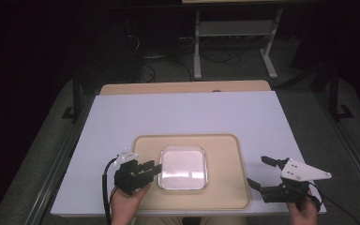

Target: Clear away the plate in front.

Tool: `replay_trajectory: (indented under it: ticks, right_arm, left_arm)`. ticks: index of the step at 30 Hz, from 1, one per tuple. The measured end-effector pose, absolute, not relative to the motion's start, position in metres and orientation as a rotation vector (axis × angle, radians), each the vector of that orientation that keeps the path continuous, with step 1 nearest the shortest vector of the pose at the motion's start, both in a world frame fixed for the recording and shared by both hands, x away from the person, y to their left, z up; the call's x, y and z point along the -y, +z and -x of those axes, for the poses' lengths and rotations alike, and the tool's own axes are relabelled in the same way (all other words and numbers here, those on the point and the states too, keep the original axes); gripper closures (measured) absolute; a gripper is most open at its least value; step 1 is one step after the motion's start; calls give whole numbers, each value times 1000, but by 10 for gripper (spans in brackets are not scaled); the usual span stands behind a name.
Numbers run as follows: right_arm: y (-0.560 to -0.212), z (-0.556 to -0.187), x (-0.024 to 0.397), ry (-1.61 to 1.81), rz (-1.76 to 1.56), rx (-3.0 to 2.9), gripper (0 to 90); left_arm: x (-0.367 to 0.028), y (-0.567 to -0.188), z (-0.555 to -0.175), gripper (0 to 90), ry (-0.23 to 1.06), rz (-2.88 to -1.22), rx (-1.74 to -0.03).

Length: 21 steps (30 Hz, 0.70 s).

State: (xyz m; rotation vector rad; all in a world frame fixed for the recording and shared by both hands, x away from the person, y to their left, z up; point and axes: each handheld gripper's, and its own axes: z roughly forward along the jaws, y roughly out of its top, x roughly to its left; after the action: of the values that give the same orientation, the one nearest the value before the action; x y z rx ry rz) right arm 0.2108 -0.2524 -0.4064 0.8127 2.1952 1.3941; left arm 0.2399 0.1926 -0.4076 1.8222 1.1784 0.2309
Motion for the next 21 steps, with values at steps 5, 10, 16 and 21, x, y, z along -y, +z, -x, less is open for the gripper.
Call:
replay_trajectory:
  ticks: [5, 10, 16, 21]
  right_arm:
    - [-407, -212, 254, 1391, -823, -2194, 129]
    - [-408, -212, 255, 1388, -831, -2194, 129]
    - [-408, -212, 257, 1386, -841, -2189, 129]
    - [-408, -212, 258, 1383, -841, -2184, 129]
  left_arm:
    - [-193, -405, -243, 557, 260, -1852, -1115]
    - [-194, -401, -245, 538, 304, -1888, -1058]
    - [-200, -397, -249, 502, 272, -1870, -995]
    - [-204, -395, -251, 463, 261, -1865, -962]
